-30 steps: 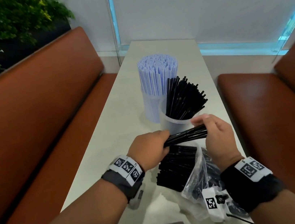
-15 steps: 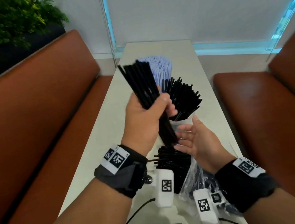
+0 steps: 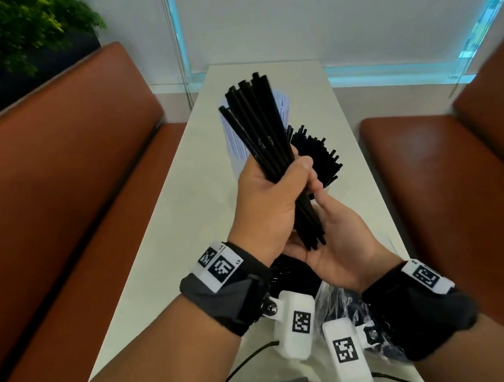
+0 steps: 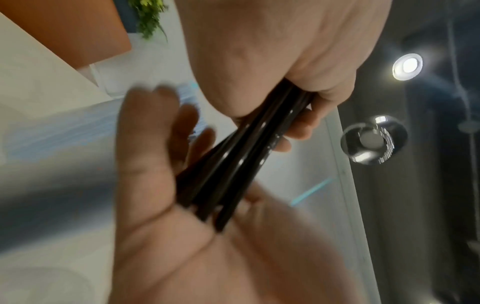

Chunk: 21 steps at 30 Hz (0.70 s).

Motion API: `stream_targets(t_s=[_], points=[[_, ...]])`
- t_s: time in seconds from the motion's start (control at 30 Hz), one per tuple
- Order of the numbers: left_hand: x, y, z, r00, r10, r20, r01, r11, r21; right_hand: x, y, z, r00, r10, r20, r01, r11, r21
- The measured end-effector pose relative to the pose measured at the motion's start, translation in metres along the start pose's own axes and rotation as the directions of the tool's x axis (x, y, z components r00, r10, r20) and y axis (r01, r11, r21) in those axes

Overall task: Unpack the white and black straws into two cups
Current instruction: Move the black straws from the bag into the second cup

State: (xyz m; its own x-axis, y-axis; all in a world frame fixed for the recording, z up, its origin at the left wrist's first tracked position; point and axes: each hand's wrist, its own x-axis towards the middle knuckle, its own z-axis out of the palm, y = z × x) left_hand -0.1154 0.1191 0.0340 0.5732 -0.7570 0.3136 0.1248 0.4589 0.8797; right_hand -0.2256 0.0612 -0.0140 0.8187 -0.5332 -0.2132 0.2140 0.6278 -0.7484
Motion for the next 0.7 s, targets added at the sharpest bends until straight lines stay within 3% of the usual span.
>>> stream_targets(t_s=[0.1,0.17,0.23,0.27,0.47,0.57,0.7], points=[[0.002,-0.004,-0.003,0.999,-0.023,-0.031,0.022,0.999,-0.035,0.001,0.002,-0.001,0.988,-0.152,0.009,0.148,0.939,-0.31],[0.004,-0.005,-0.006,0.997,-0.037,-0.063,0.033,0.998,-0.061,0.002,0.004,-0.005,0.947,-0.317,0.06,0.292,0.762,-0.578],[0.001,-0.007,-0.006,0.996,-0.064,-0.054,0.063,0.998,-0.032,0.003,0.005,-0.004,0.95,-0.267,0.165,0.286,0.518,-0.806],[-0.001,-0.009,-0.006,0.995,-0.082,-0.049,0.081,0.996,-0.023,0.003,0.006,-0.003,0.956,-0.245,0.16,0.257,0.442,-0.859],[0.008,0.008,-0.013,0.996,-0.086,-0.015,0.085,0.995,-0.059,0.006,0.002,-0.002,0.957,-0.288,0.044,0.117,0.242,-0.963],[0.02,0.025,-0.008,0.998,0.051,0.029,-0.052,0.998,0.037,0.011,0.001,-0.008,0.936,-0.351,0.009,0.064,0.145,-0.987],[0.064,0.055,-0.018,0.936,0.326,-0.135,-0.324,0.945,0.042,0.015,-0.007,-0.032,0.885,-0.464,-0.04,-0.083,-0.074,-0.994]])
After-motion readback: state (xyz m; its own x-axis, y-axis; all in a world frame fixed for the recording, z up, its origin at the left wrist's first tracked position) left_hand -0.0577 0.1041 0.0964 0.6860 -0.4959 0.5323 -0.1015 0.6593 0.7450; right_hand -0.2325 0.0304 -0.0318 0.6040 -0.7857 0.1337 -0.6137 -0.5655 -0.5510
